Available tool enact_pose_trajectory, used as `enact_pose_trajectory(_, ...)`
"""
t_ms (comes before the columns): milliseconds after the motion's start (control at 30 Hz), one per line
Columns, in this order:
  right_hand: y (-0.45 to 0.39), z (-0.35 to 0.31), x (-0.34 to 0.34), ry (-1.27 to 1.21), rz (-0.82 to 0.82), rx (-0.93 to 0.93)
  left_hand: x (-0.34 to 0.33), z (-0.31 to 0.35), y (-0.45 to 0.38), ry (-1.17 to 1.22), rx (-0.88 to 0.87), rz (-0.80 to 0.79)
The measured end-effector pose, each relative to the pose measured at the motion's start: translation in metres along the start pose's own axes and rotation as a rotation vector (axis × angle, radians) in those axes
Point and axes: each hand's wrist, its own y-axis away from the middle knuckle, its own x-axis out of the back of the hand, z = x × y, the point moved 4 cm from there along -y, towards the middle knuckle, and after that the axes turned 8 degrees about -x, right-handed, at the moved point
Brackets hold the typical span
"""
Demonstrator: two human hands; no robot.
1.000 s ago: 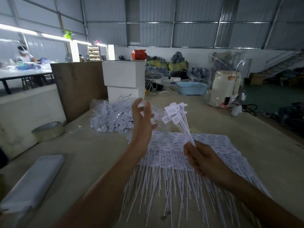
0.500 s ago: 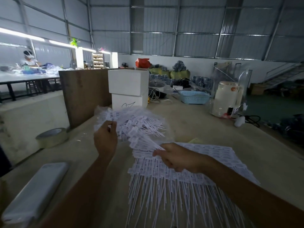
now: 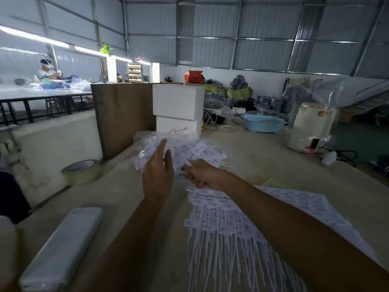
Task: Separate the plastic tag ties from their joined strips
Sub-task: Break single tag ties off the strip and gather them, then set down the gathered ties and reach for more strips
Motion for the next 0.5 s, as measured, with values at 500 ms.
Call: enact_pose_trajectory(500,-0.097,-0.039,0.026,0.084,0.452,0.13,-0.016,-0.007,0.02,-0.275,-0.291,-0.204)
